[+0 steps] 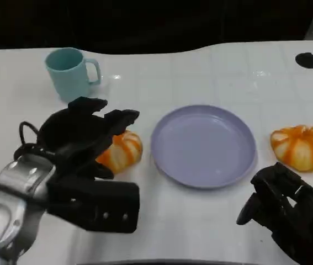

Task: Grasp the bread from the table and place it into the plate.

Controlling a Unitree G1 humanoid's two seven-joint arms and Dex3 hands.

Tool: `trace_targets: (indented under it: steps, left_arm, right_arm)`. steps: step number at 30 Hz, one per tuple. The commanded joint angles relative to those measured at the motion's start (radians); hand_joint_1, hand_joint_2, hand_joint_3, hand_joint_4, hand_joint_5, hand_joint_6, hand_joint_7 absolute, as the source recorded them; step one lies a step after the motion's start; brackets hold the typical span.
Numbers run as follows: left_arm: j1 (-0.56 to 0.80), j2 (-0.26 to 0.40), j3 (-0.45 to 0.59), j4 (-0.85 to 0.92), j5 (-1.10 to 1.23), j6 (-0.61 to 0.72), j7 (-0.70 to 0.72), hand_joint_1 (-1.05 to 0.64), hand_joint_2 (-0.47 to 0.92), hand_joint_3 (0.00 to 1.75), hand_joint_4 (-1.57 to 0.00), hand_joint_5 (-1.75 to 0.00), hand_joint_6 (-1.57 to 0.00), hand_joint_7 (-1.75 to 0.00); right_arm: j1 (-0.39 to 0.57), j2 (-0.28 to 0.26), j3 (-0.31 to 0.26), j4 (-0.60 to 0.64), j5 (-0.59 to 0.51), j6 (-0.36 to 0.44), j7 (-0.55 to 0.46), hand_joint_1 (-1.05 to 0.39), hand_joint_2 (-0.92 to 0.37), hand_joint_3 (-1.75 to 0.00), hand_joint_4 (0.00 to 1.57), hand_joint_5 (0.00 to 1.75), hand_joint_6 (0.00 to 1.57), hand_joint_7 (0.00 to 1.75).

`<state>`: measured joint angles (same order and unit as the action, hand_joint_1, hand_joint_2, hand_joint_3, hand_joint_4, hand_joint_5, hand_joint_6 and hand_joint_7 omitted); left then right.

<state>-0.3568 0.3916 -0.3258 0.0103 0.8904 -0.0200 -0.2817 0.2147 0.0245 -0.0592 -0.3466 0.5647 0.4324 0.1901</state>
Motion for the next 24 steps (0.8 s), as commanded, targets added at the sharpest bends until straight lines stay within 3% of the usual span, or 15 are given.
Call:
trace_targets:
  steps: [1,6,10,16,20,24]
  left_arm:
    - [-0.081,-0.025,-0.045,0.131,0.007,0.041,-0.008,-0.33,0.77,0.00,-0.01,-0.22,-0.23,0.00]
    - [-0.151,-0.059,-0.084,0.267,-0.008,0.063,0.005,-0.34,0.78,0.01,0.00,-0.21,-0.22,0.00]
    - [-0.290,-0.143,-0.133,0.541,-0.011,0.105,0.021,-0.39,0.75,0.00,-0.01,-0.20,-0.20,0.00]
    - [-0.321,-0.145,-0.156,0.599,-0.036,0.098,0.049,-0.39,0.75,0.00,-0.02,-0.19,-0.20,0.00]
    - [-0.467,-0.242,-0.195,0.949,-0.049,0.061,0.148,-0.37,0.76,0.01,-0.01,-0.17,-0.22,-0.01]
    - [-0.519,-0.263,-0.211,1.071,-0.066,0.022,0.199,-0.36,0.78,0.01,-0.01,-0.17,-0.21,0.00]
  right_arm:
    - [0.006,-0.004,-0.003,-0.002,-0.006,-0.008,-0.001,-0.52,-0.92,-0.21,0.64,1.75,0.57,1.49]
    - [0.012,-0.005,-0.003,-0.011,-0.008,-0.004,-0.004,-0.52,-0.92,-0.21,0.64,1.75,0.56,1.49]
    - [0.018,-0.008,-0.007,-0.015,-0.004,-0.001,0.004,-0.52,-0.92,-0.22,0.64,1.75,0.55,1.50]
    - [0.019,-0.007,-0.008,-0.016,-0.004,0.000,0.005,-0.52,-0.92,-0.21,0.64,1.75,0.55,1.51]
    - [0.036,-0.007,-0.010,-0.029,0.005,0.003,0.008,-0.53,-0.92,-0.20,0.64,1.75,0.56,1.51]
    - [0.039,-0.005,-0.011,-0.032,0.005,0.003,0.007,-0.52,-0.92,-0.19,0.63,1.75,0.56,1.50]
